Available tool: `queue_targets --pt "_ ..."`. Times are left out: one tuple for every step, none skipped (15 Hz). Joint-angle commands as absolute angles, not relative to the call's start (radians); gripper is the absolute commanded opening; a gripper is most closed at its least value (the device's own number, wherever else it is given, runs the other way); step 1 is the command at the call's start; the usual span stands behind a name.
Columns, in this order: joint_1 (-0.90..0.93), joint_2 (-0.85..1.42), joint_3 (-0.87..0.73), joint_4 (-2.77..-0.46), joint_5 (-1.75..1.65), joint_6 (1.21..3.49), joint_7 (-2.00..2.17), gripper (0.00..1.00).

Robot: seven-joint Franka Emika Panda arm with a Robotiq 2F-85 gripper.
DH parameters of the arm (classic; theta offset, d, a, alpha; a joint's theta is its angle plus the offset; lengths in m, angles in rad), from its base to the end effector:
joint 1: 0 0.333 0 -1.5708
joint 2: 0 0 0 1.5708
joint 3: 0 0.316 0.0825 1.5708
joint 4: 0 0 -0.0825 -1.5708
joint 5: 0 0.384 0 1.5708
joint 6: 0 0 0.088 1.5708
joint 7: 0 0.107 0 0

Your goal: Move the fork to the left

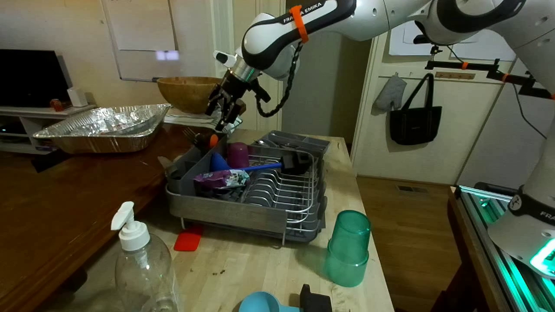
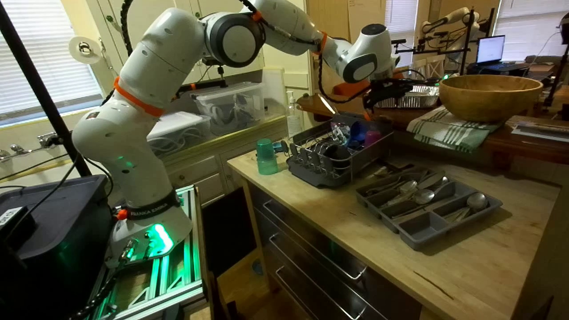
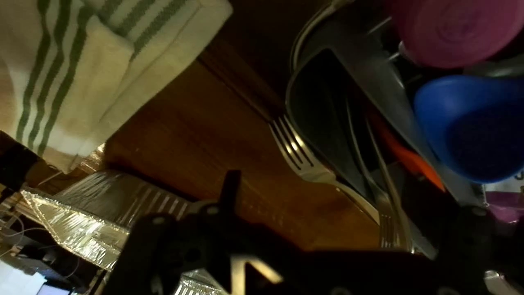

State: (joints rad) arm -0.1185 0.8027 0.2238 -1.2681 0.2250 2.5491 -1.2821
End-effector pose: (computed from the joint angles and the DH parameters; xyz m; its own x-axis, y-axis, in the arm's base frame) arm 0.7879 0.0267 0.3362 0.3168 0.8325 0.4546 0.8252 -0.4782 0.3006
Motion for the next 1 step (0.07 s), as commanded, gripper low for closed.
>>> queue_targets --pt "-0.125 0.804 0.237 -1.267 0.209 2.548 -1.271 1.00"
